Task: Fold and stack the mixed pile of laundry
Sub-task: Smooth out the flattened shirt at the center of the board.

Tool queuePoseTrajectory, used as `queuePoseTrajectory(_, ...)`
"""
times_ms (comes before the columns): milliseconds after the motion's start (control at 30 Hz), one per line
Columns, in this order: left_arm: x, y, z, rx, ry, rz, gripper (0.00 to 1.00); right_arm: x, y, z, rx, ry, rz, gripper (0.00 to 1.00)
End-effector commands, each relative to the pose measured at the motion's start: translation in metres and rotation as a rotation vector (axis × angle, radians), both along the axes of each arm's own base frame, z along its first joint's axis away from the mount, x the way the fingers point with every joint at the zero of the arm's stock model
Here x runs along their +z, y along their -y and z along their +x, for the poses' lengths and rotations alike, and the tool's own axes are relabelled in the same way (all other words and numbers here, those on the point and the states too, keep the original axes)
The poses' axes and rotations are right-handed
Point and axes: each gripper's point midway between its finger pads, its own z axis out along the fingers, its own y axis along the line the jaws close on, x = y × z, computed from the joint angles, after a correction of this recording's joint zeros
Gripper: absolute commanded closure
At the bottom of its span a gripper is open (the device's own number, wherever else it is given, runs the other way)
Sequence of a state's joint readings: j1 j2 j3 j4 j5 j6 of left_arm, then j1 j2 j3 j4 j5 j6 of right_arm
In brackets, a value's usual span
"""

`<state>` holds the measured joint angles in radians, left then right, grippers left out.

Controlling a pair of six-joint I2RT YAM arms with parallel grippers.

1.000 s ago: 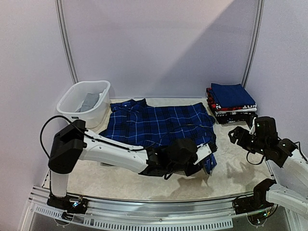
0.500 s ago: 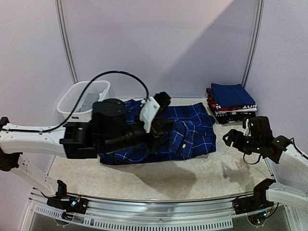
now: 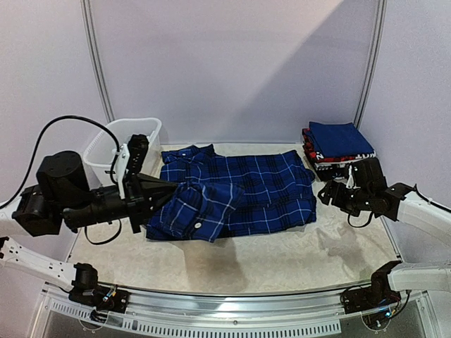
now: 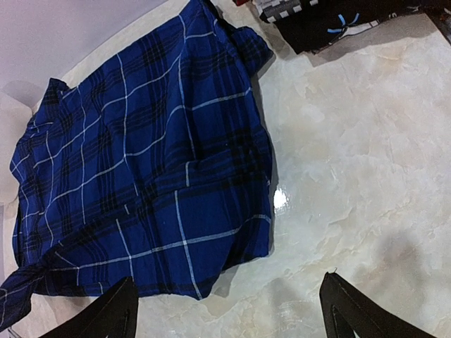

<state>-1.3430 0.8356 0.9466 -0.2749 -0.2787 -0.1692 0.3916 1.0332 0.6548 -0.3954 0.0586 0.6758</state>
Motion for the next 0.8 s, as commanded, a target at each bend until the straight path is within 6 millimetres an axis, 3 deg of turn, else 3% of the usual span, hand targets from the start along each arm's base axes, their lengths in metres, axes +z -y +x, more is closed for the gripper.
queuePoseTrajectory(0,-0.034,-0.018,-0.032,-0.117,-0.149,0.07,1.0,0.019,-0.002,0.015,0.004,0.026,-0.032,0.09)
queuePoseTrajectory(167,-0.031,-0.037,-0.069,-0.296,-0.208,0.002,1.0,0.028,-0.009,0.025,0.036,0.017,-0.068,0.1)
queuePoseTrajectory(300,-0.024,-0.037,-0.088,-0.394,-0.208,-0.075,1.0,0.039,-0.023,0.031,0.092,0.018,-0.099,0.11)
queuePoseTrajectory(467,-0.038,-0.02,-0.089,-0.402,-0.239,0.008,1.0,0.047,-0.056,0.044,0.223,0.002,-0.165,0.11)
queuePoseTrajectory(633,-0.05,0.004,-0.089,-0.426,-0.256,0.058,1.0,0.043,-0.094,0.06,0.345,-0.016,-0.169,0.13)
queuePoseTrajectory(767,-0.058,0.026,-0.087,-0.428,-0.279,0.098,1.0,0.036,-0.112,0.071,0.388,-0.043,-0.184,0.15)
